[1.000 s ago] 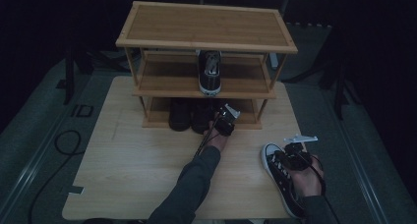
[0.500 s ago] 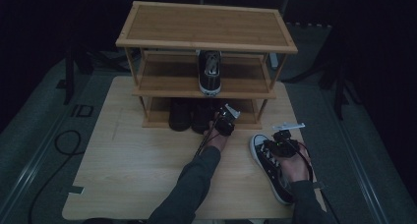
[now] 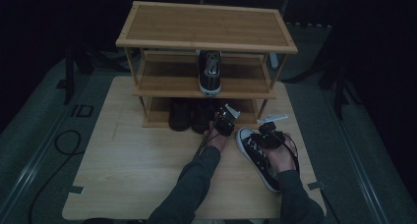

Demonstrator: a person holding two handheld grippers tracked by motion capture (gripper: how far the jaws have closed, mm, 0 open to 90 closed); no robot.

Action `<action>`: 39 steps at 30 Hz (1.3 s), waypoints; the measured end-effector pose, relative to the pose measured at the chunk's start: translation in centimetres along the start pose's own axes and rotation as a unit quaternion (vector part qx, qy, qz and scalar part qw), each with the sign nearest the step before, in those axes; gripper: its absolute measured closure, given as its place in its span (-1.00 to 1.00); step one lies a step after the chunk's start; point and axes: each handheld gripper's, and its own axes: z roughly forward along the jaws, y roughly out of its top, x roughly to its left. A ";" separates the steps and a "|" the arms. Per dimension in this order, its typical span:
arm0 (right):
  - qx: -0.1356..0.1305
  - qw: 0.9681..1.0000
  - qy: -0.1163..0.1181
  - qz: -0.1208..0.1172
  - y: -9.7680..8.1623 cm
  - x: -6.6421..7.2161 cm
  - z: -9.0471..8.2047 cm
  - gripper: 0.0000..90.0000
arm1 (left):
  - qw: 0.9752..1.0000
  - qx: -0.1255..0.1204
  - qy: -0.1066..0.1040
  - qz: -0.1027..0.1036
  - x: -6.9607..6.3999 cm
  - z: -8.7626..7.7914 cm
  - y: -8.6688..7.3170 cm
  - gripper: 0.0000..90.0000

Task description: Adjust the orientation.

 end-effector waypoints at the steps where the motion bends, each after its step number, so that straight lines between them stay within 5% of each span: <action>1: 0.000 1.000 0.000 0.000 0.0 0.0 0.0 0.97 | 1.000 0.000 0.000 0.000 0.0 0.0 0.0 1.00; 20: -0.044 0.999 -0.014 -0.022 -2.3 -0.3 -6.4 0.64 | 1.000 0.000 0.000 0.000 0.0 0.0 0.0 1.00; 39: -0.044 0.999 -0.024 -0.009 -7.2 0.1 -9.2 0.55 | 1.000 -0.001 -0.001 -0.001 0.0 0.0 0.0 1.00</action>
